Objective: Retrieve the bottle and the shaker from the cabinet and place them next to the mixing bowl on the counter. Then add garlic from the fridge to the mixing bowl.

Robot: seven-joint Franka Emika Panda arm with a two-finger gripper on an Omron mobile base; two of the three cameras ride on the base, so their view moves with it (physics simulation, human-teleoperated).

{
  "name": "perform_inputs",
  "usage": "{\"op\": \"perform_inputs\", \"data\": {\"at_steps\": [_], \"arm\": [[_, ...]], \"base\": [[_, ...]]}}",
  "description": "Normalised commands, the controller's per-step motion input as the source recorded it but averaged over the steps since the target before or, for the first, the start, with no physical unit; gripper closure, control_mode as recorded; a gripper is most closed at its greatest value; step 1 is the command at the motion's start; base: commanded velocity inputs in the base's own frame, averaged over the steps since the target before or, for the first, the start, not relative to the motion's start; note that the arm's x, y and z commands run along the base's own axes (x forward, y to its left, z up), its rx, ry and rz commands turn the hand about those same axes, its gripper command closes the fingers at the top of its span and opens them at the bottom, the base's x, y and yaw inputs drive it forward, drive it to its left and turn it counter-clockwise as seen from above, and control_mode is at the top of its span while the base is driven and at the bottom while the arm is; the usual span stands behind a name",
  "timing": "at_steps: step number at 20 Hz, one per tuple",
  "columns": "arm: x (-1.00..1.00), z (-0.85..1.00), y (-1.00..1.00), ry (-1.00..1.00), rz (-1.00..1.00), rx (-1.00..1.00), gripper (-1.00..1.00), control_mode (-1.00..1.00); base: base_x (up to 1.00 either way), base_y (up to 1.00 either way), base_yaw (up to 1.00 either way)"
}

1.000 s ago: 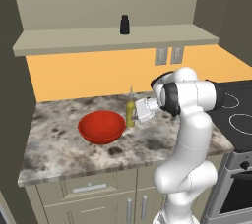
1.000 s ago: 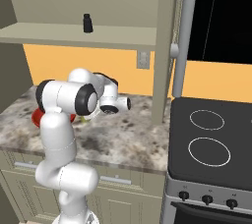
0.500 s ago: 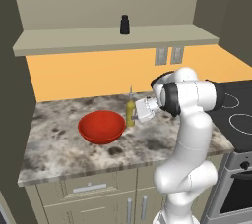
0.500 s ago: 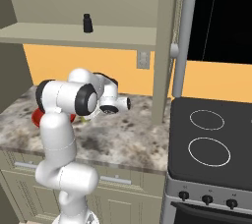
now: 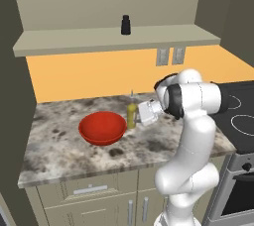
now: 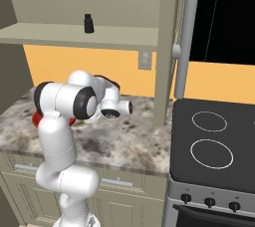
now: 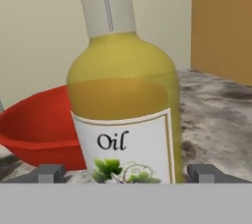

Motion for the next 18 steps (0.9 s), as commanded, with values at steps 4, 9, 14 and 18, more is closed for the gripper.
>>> {"op": "perform_inputs", "data": {"at_steps": [4, 9, 14, 18], "arm": [[-0.06, 0.0, -0.22, 0.0, -0.11, 0.0, -1.0, -1.0], [0.0, 0.16, -0.16, 0.0, -0.15, 0.03, -1.0, -1.0], [-0.09, 0.38, -0.07, 0.0, -0.15, 0.05, -1.0, -1.0], [-0.25, 0.45, 0.0, 0.0, -0.16, 0.03, -1.0, -1.0]], "base": [[0.0, 0.0, 0.0], [0.0, 0.0, 0.0], [0.0, 0.0, 0.0], [0.0, 0.0, 0.0]]}}
